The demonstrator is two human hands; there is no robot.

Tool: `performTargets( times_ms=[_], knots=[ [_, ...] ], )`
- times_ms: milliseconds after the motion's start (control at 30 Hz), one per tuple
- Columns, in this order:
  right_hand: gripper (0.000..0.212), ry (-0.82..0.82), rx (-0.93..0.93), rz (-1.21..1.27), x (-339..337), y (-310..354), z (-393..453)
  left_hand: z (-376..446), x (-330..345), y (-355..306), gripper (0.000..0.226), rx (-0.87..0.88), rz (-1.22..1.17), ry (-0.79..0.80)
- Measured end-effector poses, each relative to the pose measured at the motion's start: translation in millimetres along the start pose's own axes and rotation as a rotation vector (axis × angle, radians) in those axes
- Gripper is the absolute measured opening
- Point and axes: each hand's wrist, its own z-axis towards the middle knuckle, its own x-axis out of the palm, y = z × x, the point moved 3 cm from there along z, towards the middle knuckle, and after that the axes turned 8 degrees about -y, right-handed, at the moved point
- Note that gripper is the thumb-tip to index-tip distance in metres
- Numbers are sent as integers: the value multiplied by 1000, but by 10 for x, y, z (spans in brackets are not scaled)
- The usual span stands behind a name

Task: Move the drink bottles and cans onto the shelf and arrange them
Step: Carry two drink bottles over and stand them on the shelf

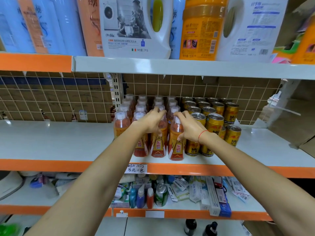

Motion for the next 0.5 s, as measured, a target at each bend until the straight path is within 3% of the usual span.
performTargets(
  times_ms=[500],
  knots=[
    [103,-11,33,18,67,37,138,11,33,34,108,-13,-43,-22]
  ],
)
